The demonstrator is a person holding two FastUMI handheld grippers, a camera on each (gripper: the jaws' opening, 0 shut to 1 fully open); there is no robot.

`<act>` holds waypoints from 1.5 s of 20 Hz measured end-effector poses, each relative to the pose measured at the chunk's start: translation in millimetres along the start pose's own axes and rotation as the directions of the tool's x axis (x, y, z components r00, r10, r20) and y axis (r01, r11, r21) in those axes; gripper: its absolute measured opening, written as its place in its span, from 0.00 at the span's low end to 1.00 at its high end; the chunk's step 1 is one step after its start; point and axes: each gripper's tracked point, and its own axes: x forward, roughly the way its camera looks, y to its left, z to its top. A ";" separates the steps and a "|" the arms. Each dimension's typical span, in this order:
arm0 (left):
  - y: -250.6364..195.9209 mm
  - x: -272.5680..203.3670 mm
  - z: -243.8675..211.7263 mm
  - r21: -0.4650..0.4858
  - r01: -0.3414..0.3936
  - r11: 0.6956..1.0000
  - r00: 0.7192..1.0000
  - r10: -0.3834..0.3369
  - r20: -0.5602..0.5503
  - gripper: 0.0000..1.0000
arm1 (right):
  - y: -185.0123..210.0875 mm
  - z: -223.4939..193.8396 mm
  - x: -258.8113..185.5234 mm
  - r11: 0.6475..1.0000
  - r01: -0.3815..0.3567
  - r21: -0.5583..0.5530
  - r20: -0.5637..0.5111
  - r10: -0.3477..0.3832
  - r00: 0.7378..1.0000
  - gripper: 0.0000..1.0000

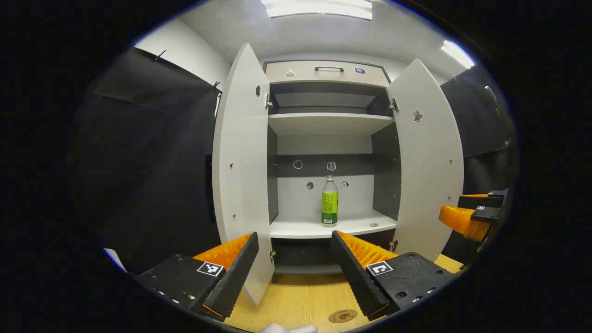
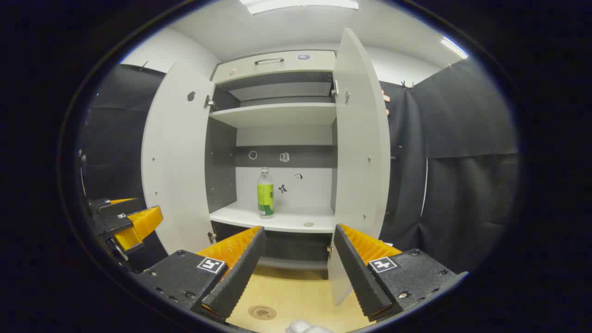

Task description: Grasp the bottle in the cabinet with the left hand and place it on the coaster, then close the right door with the right hand and the left door with the left hand.

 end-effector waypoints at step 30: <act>-48.6 193.1 30.1 0.014 0.101 0.995 0.991 -0.102 0.084 0.95 | -3.0 12.1 -5.0 0.999 0.040 0.027 -0.045 -0.039 0.998 0.98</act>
